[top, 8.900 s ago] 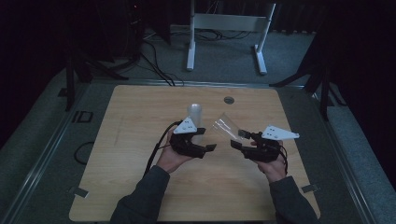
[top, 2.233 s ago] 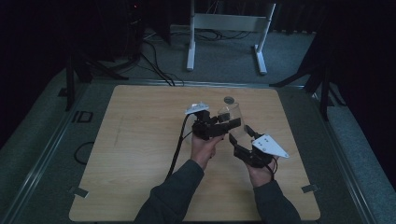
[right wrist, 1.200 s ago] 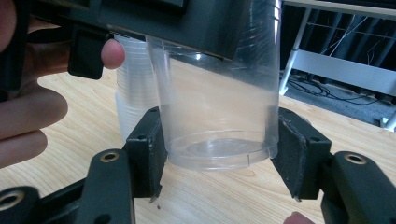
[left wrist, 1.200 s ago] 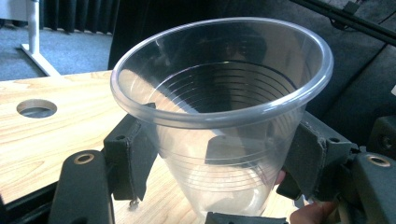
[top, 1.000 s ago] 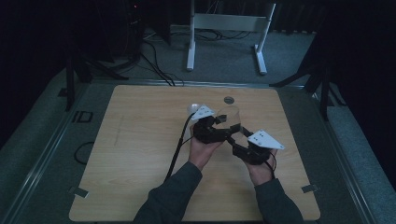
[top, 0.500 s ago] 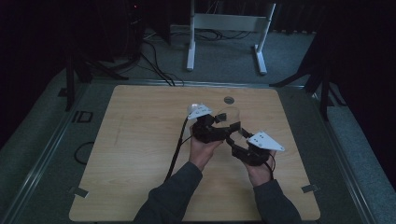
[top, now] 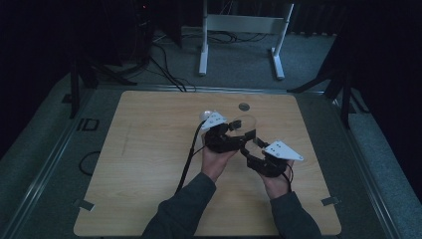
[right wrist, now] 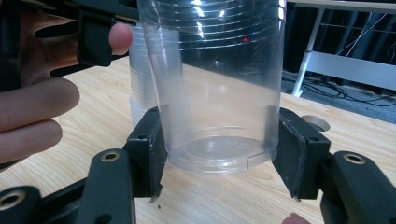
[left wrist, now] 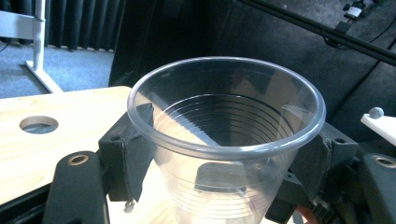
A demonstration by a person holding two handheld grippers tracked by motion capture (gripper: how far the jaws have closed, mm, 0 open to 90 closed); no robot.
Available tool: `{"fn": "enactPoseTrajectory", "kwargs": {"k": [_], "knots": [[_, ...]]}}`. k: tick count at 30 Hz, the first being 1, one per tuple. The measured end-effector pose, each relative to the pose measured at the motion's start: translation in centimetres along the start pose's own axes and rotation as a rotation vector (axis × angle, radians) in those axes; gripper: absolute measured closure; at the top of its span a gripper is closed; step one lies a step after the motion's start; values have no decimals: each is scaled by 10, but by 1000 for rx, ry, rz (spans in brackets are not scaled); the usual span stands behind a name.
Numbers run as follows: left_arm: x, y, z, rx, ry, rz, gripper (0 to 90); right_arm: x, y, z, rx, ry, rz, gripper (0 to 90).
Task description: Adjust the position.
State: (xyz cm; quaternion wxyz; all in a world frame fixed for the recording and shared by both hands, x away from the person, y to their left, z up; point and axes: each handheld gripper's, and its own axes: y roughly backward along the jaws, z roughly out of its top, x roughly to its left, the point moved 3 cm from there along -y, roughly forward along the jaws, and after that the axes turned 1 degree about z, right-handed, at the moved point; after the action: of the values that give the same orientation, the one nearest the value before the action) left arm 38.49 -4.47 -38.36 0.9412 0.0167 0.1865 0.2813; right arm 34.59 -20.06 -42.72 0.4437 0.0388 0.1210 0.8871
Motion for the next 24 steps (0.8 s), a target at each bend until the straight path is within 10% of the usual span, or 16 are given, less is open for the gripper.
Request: {"fn": "enactPoseTrajectory", "kwargs": {"k": [24], "knots": [[1, 5, -4, 15, -90, 88, 286, -1, 8, -2, 27, 12, -18, 226]]}}
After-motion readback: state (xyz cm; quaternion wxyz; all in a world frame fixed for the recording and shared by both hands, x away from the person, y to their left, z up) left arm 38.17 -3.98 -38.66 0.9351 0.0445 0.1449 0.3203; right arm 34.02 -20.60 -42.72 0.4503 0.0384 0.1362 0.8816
